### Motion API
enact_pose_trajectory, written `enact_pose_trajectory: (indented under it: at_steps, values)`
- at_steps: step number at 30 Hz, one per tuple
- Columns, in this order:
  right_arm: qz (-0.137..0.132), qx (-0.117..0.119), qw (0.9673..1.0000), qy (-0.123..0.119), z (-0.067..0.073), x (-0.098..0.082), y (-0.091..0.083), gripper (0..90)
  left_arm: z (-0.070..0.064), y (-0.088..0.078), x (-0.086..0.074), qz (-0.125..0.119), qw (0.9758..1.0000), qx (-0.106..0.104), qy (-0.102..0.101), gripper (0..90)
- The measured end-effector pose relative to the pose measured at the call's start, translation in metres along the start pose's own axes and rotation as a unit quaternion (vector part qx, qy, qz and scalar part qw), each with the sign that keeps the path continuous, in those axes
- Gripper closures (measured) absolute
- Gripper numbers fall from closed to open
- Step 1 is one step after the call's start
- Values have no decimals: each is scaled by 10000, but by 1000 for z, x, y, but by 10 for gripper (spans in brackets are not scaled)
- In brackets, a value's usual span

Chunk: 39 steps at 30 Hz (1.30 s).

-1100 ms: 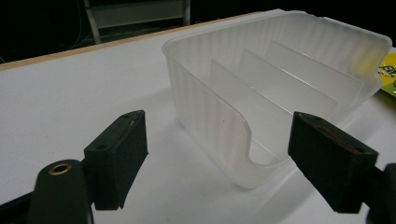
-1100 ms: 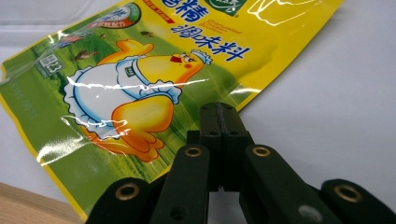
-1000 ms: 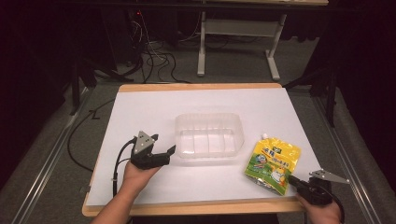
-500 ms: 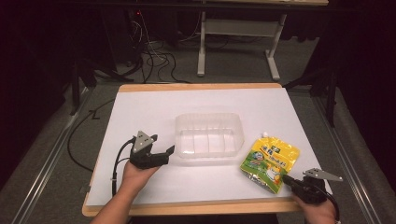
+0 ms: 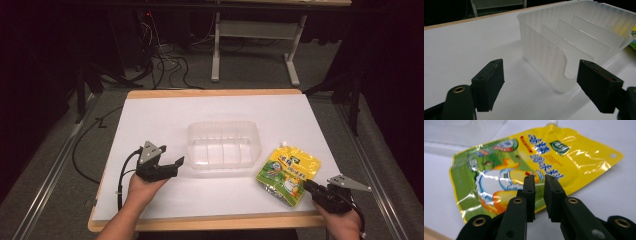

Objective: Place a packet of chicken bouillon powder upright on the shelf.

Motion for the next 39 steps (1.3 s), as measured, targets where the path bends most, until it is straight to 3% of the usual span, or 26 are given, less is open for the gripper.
enact_pose_trajectory:
  at_steps: [9, 18, 26, 28, 34, 39]
  values:
    - [-299, -168, 9985, 415, -21, 23, 14, 622, 12, -9, -21, 195, 9998, 77, -34, 268]
    - [-467, -285, 9941, 932, -51, 41, 29, 574, 15, -26, -32, 157, 9997, 209, -24, 284]
    - [-322, -268, 9892, 1402, -74, 44, 43, 437, 15, -43, -40, 148, 9994, 314, -40, 276]
    - [-265, -228, 9867, 1587, -79, 44, 47, 403, 16, -47, -41, 131, 9993, 333, -62, 276]
    - [50, -70, 9801, 1985, -87, 34, 63, 359, 16, -56, -45, 128, 9991, 392, -59, 276]
    - [63, 39, 9771, 2127, -88, 33, 64, 374, 16, -57, -46, 139, 9991, 396, -36, 277]
Point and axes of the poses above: each handheld gripper's, and its own axes: y roughly forward along the jaws, x roughly out of its top, z roughly to its left, the point moved 7 cm from there along y, roughly forward along the jaws, and after that the axes turned 6 degrees about -x, right-handed, at the moved point
